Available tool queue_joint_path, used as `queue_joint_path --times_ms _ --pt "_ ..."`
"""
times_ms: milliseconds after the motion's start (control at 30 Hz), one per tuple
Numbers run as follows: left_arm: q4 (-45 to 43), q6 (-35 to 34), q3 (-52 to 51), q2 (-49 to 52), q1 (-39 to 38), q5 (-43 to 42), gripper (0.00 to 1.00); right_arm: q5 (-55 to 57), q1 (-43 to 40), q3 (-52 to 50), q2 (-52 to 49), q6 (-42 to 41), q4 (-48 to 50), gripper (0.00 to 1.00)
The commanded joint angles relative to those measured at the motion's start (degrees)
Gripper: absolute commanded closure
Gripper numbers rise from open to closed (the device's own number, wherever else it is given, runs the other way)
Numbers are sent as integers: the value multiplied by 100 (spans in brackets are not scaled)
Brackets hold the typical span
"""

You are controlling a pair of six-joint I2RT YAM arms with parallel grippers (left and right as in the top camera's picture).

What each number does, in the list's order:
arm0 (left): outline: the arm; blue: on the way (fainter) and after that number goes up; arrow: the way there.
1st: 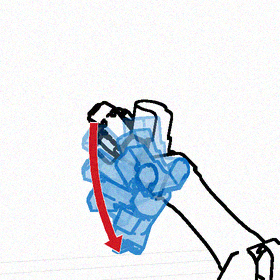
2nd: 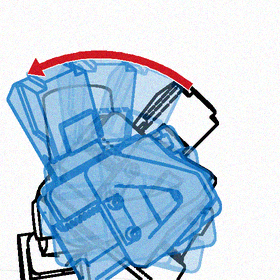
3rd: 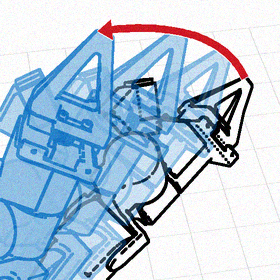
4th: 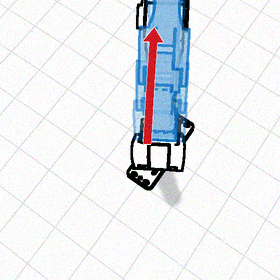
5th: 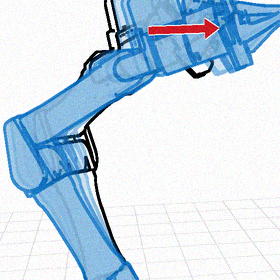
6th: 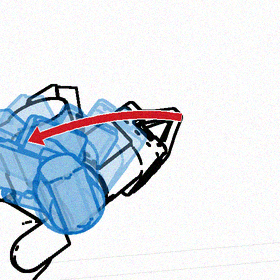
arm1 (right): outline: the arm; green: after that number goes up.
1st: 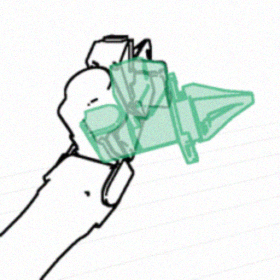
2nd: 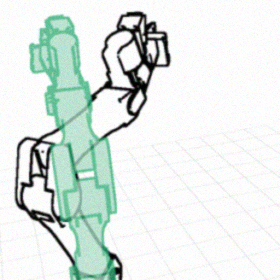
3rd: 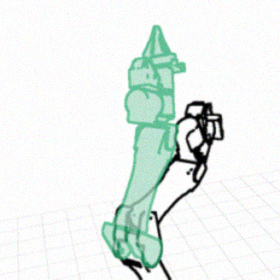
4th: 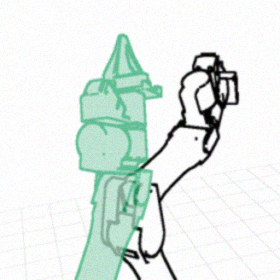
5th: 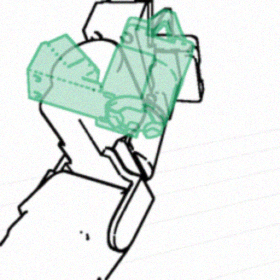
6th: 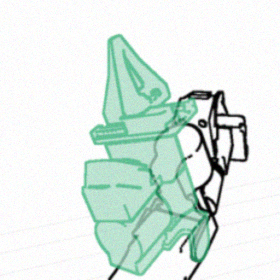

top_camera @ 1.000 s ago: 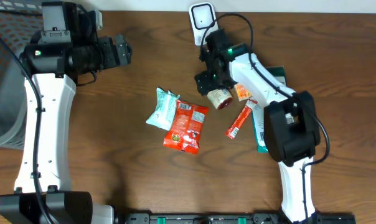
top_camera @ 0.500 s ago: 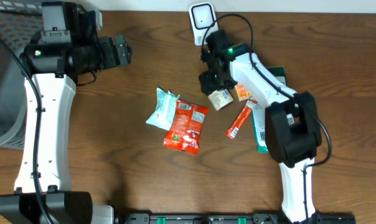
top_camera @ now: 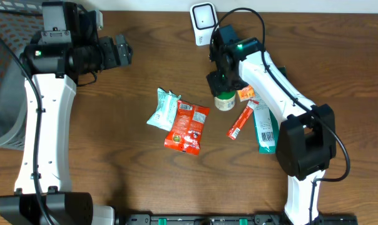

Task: Scan the item barcode

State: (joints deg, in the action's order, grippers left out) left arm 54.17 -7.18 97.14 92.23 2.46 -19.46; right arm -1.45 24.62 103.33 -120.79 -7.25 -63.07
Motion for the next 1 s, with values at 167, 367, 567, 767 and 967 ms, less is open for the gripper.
queue_joint_path --times_ms 167,367,567,767,967 --pt "22 52 59 24 2 -66 3 57 240 44 120 -737 -70 44" --pt "22 52 59 24 2 -66 3 59 275 31 120 -901 -280 43" --pt "22 52 59 24 2 -66 3 59 297 -155 120 -903 -247 42" --pt "22 52 59 24 2 -66 3 184 376 -232 120 -905 -258 42" --pt "22 52 59 24 2 -66 3 184 487 -232 120 -905 -332 33"
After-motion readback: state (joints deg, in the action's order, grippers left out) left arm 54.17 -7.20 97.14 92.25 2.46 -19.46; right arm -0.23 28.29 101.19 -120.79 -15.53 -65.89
